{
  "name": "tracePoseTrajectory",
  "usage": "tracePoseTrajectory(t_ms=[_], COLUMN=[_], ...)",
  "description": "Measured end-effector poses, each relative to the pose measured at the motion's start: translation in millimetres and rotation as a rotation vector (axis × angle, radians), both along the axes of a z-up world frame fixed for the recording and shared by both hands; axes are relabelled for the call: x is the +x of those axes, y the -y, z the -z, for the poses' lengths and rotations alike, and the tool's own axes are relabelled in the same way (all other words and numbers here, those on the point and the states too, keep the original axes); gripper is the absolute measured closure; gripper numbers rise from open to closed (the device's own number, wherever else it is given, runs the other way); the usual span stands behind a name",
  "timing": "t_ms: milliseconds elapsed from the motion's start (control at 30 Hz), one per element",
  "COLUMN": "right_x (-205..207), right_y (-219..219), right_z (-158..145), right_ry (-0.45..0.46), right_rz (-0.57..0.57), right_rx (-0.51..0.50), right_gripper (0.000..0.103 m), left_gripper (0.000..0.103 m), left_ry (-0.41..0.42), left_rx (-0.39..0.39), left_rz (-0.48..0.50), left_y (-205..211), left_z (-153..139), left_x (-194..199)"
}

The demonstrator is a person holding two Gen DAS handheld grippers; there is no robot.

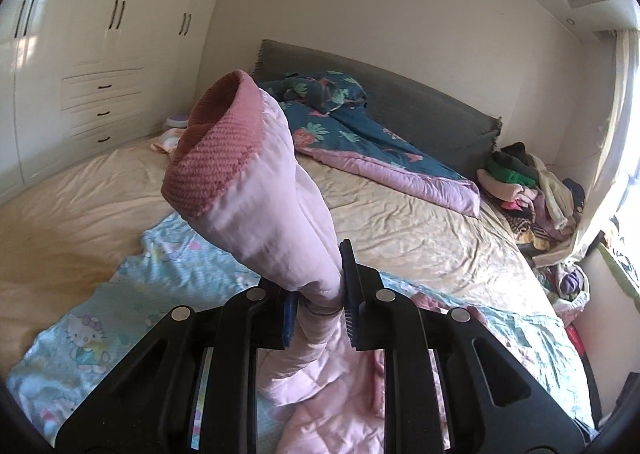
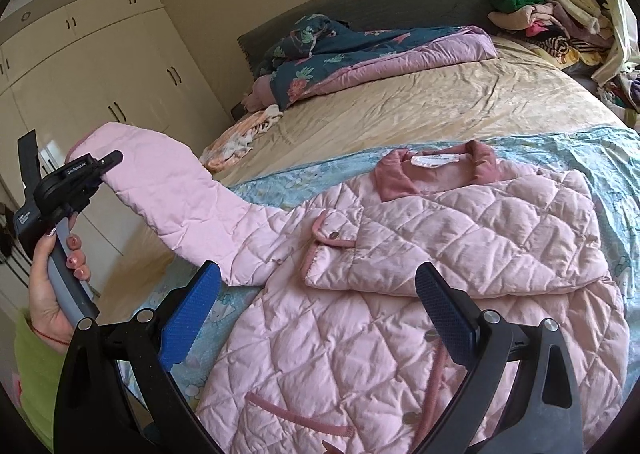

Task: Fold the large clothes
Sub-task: 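Lift the sleeve upward with the left tool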

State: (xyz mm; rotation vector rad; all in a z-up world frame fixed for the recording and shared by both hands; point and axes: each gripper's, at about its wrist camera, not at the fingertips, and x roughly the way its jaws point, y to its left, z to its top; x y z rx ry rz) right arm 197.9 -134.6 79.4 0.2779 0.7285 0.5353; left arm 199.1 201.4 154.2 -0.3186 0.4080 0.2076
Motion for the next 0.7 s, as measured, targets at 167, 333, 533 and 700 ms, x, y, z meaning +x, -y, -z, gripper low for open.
tracePoseTrajectory(t_ms=[167, 333, 533, 700], right_x=[1, 2, 5, 9], right_y=[21, 39, 61, 83], right_z=[-3, -3, 3, 13], right_ry=[0.007, 0.005, -0.002, -0.023], right_rz=[0.02, 0.04, 0.08, 0.125], right_rx=[0.017, 0.029, 0.023, 0.037], right_gripper=[0.006, 0.006, 0.006, 0.006], left_gripper=[0.092, 0.092, 0.092, 0.092], left_ry=[0.0, 0.0, -0.005, 0.001], left_rx=[0.009, 0.025, 0.039, 0.036], left_rz=[0.035, 0.074, 0.13, 0.179], left_y=[26, 51, 85, 107], left_z=[-3, -5, -1, 5], left_x=[11, 21, 34, 41])
